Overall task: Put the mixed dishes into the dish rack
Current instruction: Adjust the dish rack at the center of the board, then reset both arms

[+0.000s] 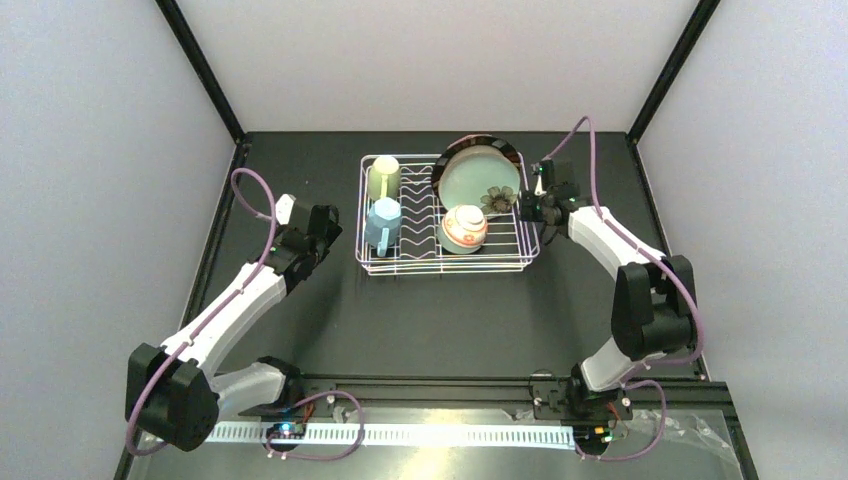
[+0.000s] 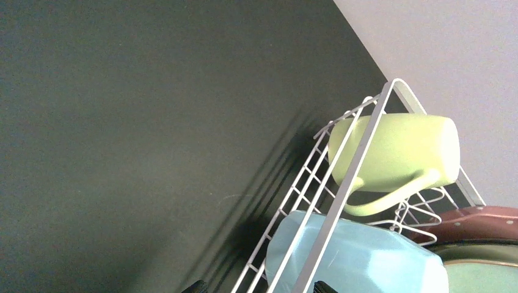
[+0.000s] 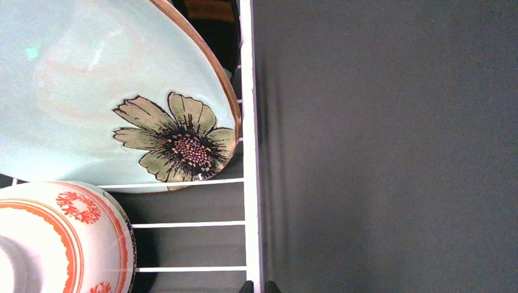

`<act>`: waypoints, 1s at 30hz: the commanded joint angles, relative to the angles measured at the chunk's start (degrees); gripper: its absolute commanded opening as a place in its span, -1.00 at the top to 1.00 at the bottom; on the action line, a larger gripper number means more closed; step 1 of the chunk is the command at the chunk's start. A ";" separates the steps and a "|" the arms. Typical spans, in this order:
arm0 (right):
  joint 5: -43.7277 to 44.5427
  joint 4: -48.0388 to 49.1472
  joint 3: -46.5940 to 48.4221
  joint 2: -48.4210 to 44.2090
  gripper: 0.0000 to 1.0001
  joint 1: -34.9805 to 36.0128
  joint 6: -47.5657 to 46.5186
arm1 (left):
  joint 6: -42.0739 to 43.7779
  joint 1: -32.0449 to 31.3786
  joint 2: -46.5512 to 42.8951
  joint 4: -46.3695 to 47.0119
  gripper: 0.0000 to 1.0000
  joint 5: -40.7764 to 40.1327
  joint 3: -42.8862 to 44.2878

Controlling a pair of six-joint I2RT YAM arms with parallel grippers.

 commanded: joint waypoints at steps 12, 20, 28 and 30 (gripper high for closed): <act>5.96 -7.42 -2.03 -2.52 1.00 -0.19 3.03 | 2.51 0.38 0.36 -1.69 -0.98 -2.05 1.22; 5.56 -7.46 -2.17 -2.60 0.94 -0.14 3.03 | 3.31 0.37 0.79 -1.41 -0.98 -2.29 1.50; 3.13 -7.06 -0.18 -3.61 -0.46 -0.14 1.22 | 4.76 0.32 1.08 -1.38 -0.98 -1.81 2.23; 2.55 -7.48 0.84 -3.89 -0.59 -0.17 0.89 | 4.99 0.36 1.01 -1.73 -0.98 -1.83 2.52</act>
